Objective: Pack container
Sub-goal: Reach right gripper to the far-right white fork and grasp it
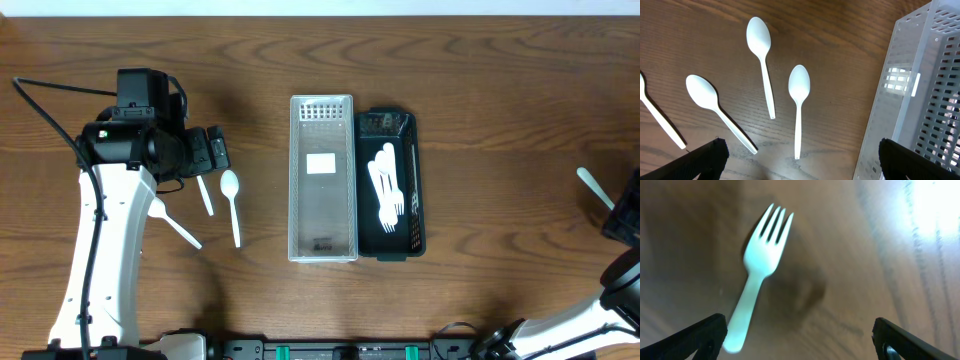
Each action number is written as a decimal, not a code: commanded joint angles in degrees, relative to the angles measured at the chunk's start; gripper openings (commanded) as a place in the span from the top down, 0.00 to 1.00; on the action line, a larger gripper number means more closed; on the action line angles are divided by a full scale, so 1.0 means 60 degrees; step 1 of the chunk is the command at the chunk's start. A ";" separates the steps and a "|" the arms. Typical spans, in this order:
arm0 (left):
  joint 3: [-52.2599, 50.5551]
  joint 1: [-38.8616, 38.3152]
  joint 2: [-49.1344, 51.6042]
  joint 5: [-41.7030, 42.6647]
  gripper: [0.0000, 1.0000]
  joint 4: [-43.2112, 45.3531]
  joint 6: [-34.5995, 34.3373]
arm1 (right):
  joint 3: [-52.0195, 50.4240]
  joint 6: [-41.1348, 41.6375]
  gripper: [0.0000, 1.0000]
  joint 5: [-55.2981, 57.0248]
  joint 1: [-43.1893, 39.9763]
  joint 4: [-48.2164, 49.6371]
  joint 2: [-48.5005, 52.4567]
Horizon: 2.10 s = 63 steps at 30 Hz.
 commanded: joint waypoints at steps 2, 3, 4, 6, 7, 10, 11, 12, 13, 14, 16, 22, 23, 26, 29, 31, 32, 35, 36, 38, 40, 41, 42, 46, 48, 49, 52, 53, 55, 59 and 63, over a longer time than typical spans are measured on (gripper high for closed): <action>0.0149 0.0040 0.0007 -0.0007 0.02 -0.0029 0.0127 | -0.0051 0.0368 0.05 0.0109 -0.0426 -0.0080 0.0211; 0.0149 0.0040 0.0007 -0.0007 0.02 -0.0033 0.0127 | -0.0051 0.0368 0.05 0.0109 -0.0532 -0.0102 0.0251; 0.0149 0.0040 0.0007 -0.0007 0.02 -0.0033 0.0127 | -0.0055 0.0364 0.05 0.0113 -0.0630 -0.0102 0.0288; 0.0149 0.0040 0.0007 -0.0007 0.02 -0.0029 0.0127 | -0.0055 0.0364 0.05 0.0109 -0.0787 -0.0095 0.0364; 0.0149 0.0040 0.0007 -0.0007 0.02 -0.0029 0.0127 | -0.0051 0.0361 0.05 0.0113 -0.0849 -0.0095 0.0408; 0.0149 0.0040 0.0007 -0.0004 0.02 -0.0029 0.0127 | -0.0055 0.0361 0.05 0.0109 -0.0987 -0.0102 0.0612; 0.0149 0.0040 0.0007 -0.0004 0.02 -0.0033 0.0127 | -0.0055 0.0361 0.05 0.0113 -0.1002 -0.0091 0.0685; 0.0149 0.0040 0.0007 -0.0004 0.02 -0.0036 0.0127 | -0.0055 0.0361 0.05 0.0113 -0.1013 -0.0084 0.0758; 0.0149 0.0040 0.0007 -0.0004 0.02 -0.0044 0.0127 | -0.0051 0.0357 0.05 0.0113 -0.1009 -0.0055 0.0805; 0.0149 0.0040 0.0007 -0.0004 0.02 -0.0062 0.0127 | -0.0055 0.0361 0.05 0.0109 -0.1009 -0.0018 0.0856; 0.0149 0.0040 0.0007 -0.0004 0.02 -0.0066 0.0127 | -0.0051 0.0361 0.05 0.0113 -0.1005 0.0073 0.0929; 0.0149 0.0033 0.0007 -0.0004 0.02 -0.0069 0.0127 | -0.0047 -0.0277 0.04 -0.0102 -0.0980 0.0911 0.0951; 0.0149 0.0033 0.0007 -0.0004 0.02 -0.0066 0.0127 | -0.0047 -0.0419 0.03 -0.0182 -0.0980 0.1038 0.0951; 0.0149 0.0033 0.0007 -0.0004 0.02 -0.0066 0.0127 | -0.0040 -0.0594 0.03 -0.0255 -0.0951 0.1271 0.0951; 0.0149 0.0033 0.0007 -0.0004 0.02 -0.0066 0.0127 | -0.0040 -0.0576 0.02 -0.0248 -0.0936 0.1300 0.0954; 0.0149 0.0033 0.0007 -0.0004 0.02 -0.0066 0.0124 | -0.0040 -0.0579 0.02 -0.0164 -0.0896 0.1300 0.0954; 0.0149 0.0033 0.0007 -0.0004 0.02 -0.0066 0.0124 | -0.0040 -0.0579 0.02 -0.0127 -0.0867 0.1300 0.0958; 0.0149 0.0033 0.0007 -0.0004 0.02 -0.0069 0.0124 | -0.0044 -0.0648 0.03 -0.0069 -0.0761 0.1253 0.1045; 0.0149 0.0033 0.0007 -0.0004 0.02 -0.0076 0.0124 | -0.0044 -0.0645 0.03 -0.0069 -0.0710 0.1184 0.1111; 0.0149 0.0033 0.0007 -0.0004 0.02 -0.0117 0.0124 | -0.0044 -0.0645 0.03 -0.0073 -0.0627 0.1056 0.1282; 0.0149 0.0033 0.0007 -0.0004 0.02 -0.0168 0.0124 | -0.0044 -0.0645 0.03 -0.0098 -0.0586 0.0958 0.1453; 0.0149 0.0033 0.0007 -0.0004 0.02 -0.0182 0.0124 | -0.0044 -0.0648 0.03 -0.0164 -0.0586 0.0900 0.1559; 0.0149 0.0033 0.0007 -0.0004 0.02 -0.0204 0.0124 | -0.0044 -0.0645 0.03 -0.0200 -0.0586 0.0849 0.1657; 0.0149 0.0033 0.0007 -0.0004 0.02 -0.0219 0.0124 | -0.0044 -0.0645 0.04 -0.0361 -0.0586 0.0790 0.1920; 0.0149 0.0033 0.0007 -0.0004 0.02 -0.0240 0.0124 | -0.0044 -0.0648 0.05 -0.0364 -0.0568 0.0769 0.1938; 0.0149 0.0033 0.0007 -0.0004 0.02 -0.0244 0.0124 | -0.0044 -0.0648 0.09 -0.0375 -0.0568 0.0743 0.1934; 0.0149 0.0033 0.0007 -0.0004 0.02 -0.0240 0.0124 | -0.0044 -0.0648 0.23 -0.0590 -0.0568 0.0579 0.1931; 0.0149 0.0033 0.0007 -0.0004 0.02 -0.0240 0.0124 | -0.0044 -0.0648 0.26 -0.0630 -0.0568 0.0525 0.1931; 0.0149 0.0033 0.0007 0.0000 0.02 -0.0240 0.0124 | -0.0044 -0.0652 0.29 -0.0703 -0.0568 0.0412 0.1931; 0.0149 0.0033 0.0007 0.0000 0.02 -0.0244 0.0124 | -0.0044 -0.0645 0.44 -0.0834 -0.0627 0.0441 0.1931; 0.0149 0.0033 0.0007 0.0000 0.02 -0.0244 0.0124 | -0.0044 -0.0645 0.49 -0.0831 -0.0608 0.0466 0.1931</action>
